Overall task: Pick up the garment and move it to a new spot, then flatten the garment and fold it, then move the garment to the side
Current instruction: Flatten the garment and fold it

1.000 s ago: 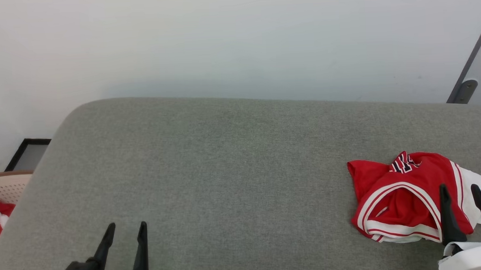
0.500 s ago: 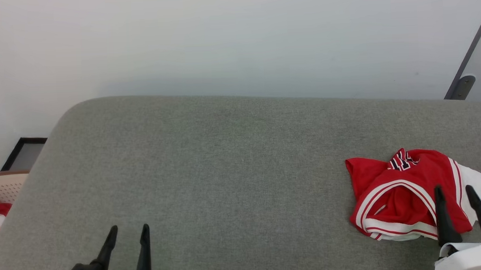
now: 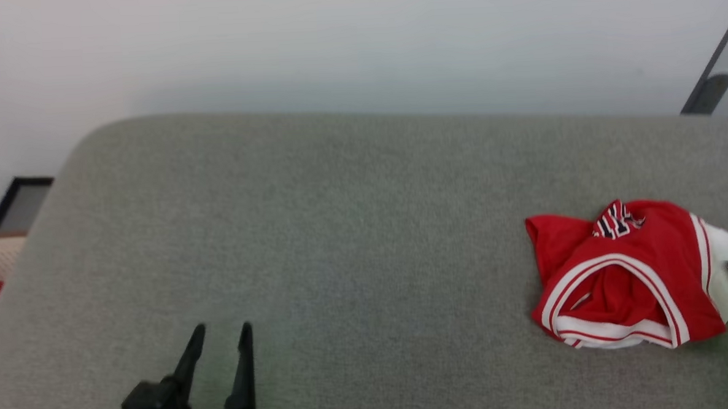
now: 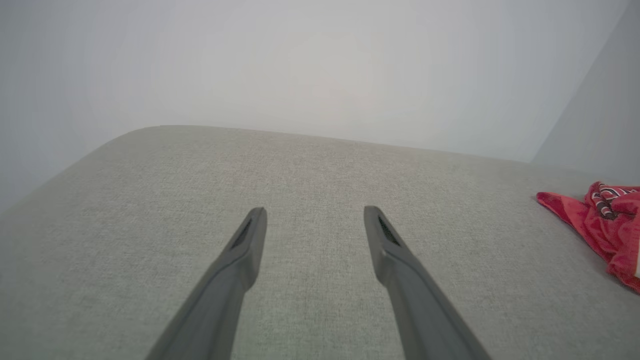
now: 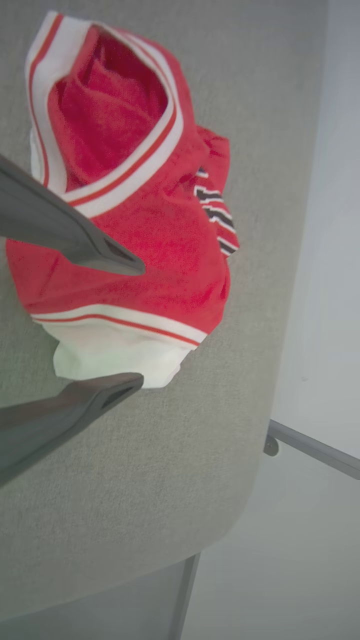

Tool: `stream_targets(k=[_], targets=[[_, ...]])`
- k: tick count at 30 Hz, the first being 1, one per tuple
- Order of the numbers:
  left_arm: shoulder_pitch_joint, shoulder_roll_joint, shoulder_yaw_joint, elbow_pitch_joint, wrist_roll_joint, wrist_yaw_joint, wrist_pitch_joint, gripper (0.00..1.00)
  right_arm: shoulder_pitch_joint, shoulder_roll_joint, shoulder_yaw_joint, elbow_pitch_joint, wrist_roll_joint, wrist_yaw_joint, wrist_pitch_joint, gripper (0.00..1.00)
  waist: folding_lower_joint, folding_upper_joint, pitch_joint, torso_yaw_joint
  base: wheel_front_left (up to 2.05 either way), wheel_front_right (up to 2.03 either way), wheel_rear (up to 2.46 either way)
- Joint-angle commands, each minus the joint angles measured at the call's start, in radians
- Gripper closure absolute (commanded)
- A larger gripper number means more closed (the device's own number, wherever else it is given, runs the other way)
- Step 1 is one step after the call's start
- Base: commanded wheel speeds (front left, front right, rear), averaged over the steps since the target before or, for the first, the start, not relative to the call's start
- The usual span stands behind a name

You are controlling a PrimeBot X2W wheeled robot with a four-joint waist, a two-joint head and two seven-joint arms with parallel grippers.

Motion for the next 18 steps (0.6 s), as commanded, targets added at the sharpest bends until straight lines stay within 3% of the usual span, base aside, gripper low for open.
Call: stream_targets(k=[1,4,8,18], targets=[[-0.027,-0.003,-0.008,0.0,-0.002,-0.002,0.0,0.0,-0.02,-0.031,0.004,0.015,0.05,-0.001,0.06,0.0,0.0,0.0,0.069,-0.01,0.0,0.0,0.0],[-0.065,-0.005,-0.028,0.007,-0.001,-0.002,0.0,0.0,-0.069,-0.104,0.023,0.047,0.14,-0.001,0.182,0.0,0.0,0.0,0.12,-0.007,0.0,0.0,0.0],[-0.117,-0.004,-0.048,0.012,-0.002,-0.002,0.0,0.0,-0.121,-0.153,0.078,0.094,0.213,-0.001,0.28,0.0,0.0,0.0,0.176,-0.001,0.0,0.0,0.0],[-0.175,-0.008,-0.078,0.027,-0.007,-0.002,0.0,0.0,-0.264,-0.163,0.181,0.206,0.238,-0.001,0.278,0.0,0.0,0.0,0.249,0.003,0.0,0.0,0.0]])
